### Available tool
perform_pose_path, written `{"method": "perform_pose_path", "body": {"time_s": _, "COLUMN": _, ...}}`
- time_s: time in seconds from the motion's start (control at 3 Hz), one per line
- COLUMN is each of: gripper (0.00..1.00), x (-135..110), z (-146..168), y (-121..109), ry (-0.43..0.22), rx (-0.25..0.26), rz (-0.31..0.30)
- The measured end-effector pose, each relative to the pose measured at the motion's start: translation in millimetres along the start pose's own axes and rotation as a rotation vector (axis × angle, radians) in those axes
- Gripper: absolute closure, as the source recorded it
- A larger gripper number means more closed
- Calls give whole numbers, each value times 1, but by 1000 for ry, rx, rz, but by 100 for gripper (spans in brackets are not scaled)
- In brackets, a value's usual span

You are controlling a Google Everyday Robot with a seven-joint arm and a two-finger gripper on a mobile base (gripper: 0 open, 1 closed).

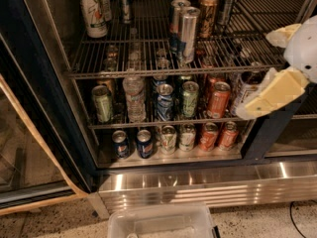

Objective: Pick redbull can from top shelf of fridge

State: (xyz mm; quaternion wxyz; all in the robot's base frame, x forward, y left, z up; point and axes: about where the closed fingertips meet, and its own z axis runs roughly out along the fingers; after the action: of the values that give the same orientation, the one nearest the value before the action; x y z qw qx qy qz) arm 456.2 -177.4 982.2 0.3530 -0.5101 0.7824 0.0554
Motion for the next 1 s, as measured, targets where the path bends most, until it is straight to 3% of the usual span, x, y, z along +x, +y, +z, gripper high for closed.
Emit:
{"method": "perform_pose_path", "body": {"time_s": 0.33, "gripper": 0, "x": 9, "z": 10, "y": -4, "ry": -154, "rx": 66, "rz": 67}}
{"method": "perform_pose_path", "body": {"time_s": 0.67, "gripper": 0, "x": -16, "z": 9, "y": -27, "ry": -331, "rx": 117, "rz": 56}}
{"method": "perform_pose_path", "body": {"time_s": 1.0, "gripper": 0, "x": -33, "z": 5, "y": -31, "ry": -397, "rx": 122, "rz": 43}}
